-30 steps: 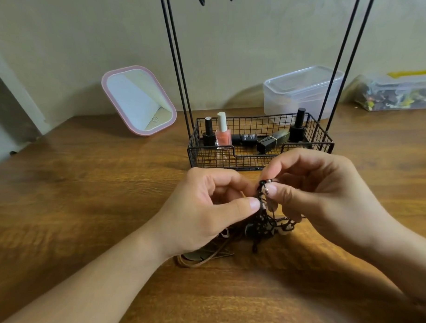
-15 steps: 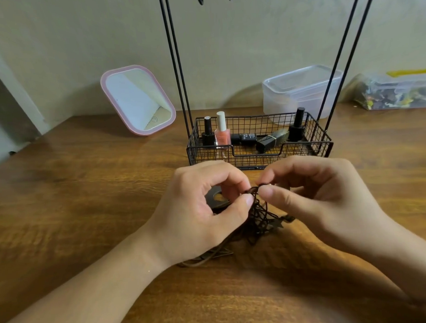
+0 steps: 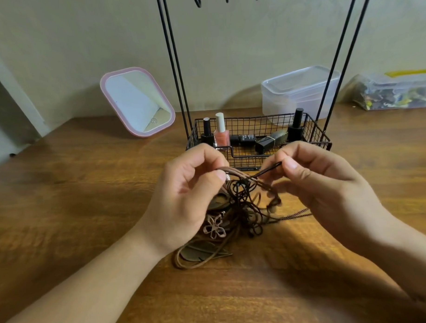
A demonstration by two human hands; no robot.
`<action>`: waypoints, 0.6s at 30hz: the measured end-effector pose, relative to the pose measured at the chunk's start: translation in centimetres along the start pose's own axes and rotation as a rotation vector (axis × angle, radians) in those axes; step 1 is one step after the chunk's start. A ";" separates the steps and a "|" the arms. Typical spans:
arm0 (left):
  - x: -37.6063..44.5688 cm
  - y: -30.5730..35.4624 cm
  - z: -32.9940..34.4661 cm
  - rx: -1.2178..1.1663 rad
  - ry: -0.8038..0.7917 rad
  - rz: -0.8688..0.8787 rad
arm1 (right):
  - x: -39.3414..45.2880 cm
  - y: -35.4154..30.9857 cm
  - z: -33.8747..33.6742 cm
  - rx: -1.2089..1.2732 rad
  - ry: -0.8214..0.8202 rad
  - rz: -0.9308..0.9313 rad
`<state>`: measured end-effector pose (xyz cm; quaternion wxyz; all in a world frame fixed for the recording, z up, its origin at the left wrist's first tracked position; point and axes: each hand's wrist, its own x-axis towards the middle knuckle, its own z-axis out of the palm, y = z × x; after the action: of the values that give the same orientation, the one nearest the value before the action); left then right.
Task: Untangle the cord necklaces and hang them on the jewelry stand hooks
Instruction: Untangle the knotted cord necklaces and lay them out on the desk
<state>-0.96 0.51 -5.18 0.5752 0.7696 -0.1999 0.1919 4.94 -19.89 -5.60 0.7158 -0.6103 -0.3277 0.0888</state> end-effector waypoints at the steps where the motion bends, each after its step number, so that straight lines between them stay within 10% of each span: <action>1: 0.1 -0.1 0.0 -0.075 0.030 -0.042 | 0.0 0.0 -0.1 0.002 0.019 -0.027; 7: 0.4 -0.1 0.0 -0.494 0.115 -0.291 | 0.3 -0.4 -0.2 0.148 0.029 -0.022; 18: 0.3 0.4 -0.6 -0.561 -0.010 -0.393 | 0.1 -0.1 0.7 0.128 0.004 0.028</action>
<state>-0.99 0.99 -4.56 0.7895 0.6061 -0.0957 0.0112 4.57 -19.25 -5.43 0.7526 -0.5679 -0.3115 0.1184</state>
